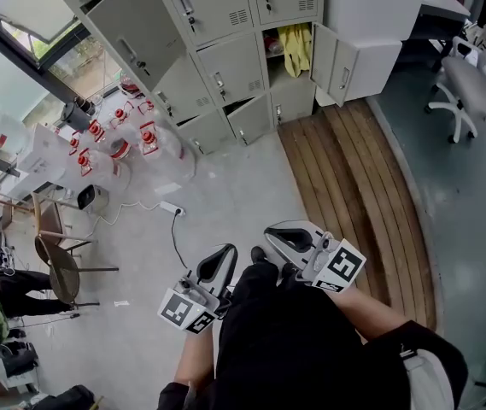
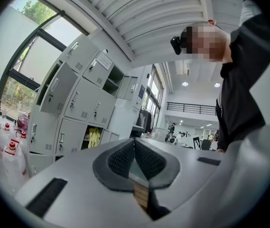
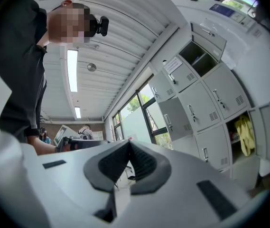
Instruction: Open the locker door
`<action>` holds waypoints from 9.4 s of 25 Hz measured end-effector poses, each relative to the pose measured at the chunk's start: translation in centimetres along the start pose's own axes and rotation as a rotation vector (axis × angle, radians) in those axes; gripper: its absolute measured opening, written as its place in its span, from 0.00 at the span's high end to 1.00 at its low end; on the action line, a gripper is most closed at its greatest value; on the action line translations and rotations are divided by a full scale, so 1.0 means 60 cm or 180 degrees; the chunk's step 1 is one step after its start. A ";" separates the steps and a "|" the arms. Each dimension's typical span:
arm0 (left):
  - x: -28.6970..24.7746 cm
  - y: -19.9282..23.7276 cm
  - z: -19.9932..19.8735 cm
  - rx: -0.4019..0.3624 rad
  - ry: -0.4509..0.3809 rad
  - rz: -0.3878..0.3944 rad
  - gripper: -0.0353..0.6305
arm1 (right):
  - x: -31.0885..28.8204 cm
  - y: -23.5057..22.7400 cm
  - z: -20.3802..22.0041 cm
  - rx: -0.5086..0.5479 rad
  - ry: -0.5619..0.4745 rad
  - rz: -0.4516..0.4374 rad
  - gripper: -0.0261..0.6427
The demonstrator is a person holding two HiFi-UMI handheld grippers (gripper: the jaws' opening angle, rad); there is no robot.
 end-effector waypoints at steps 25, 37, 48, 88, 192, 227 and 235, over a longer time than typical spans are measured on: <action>-0.175 0.270 -0.064 0.0276 -0.0332 0.0250 0.92 | -0.195 -0.223 -0.018 0.0086 0.0397 0.0172 0.94; -0.291 0.417 -0.126 0.0327 -0.0313 0.0495 0.92 | -0.296 -0.371 -0.052 0.0150 0.0386 0.0458 0.94; -0.413 0.498 -0.156 0.0286 -0.0219 0.0505 0.92 | -0.344 -0.522 -0.049 0.0017 0.0364 0.0404 0.94; -0.680 0.781 -0.301 0.0029 -0.0483 -0.0013 0.92 | -0.648 -1.008 -0.221 0.0803 0.0133 -0.0018 0.77; -0.680 0.633 -0.264 -0.0090 -0.0459 -0.0031 0.92 | -0.493 -0.928 -0.247 0.0681 0.0347 -0.0500 0.88; -0.750 0.559 -0.244 -0.0023 -0.0337 -0.0077 0.92 | -0.361 -0.946 -0.274 0.0473 0.0304 -0.1441 0.88; -0.768 0.554 -0.238 0.0000 -0.0295 -0.0003 0.92 | -0.338 -0.948 -0.280 0.0472 0.0337 -0.1434 0.88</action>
Point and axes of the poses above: the fingertips, and each gripper's own axes: x backward along the fingers, y to its left, z out of its underside, the point moved 6 cm from there along x, backward along the fingers, and after that the axes turned 7 degrees about -z, right-handed, at the moved point
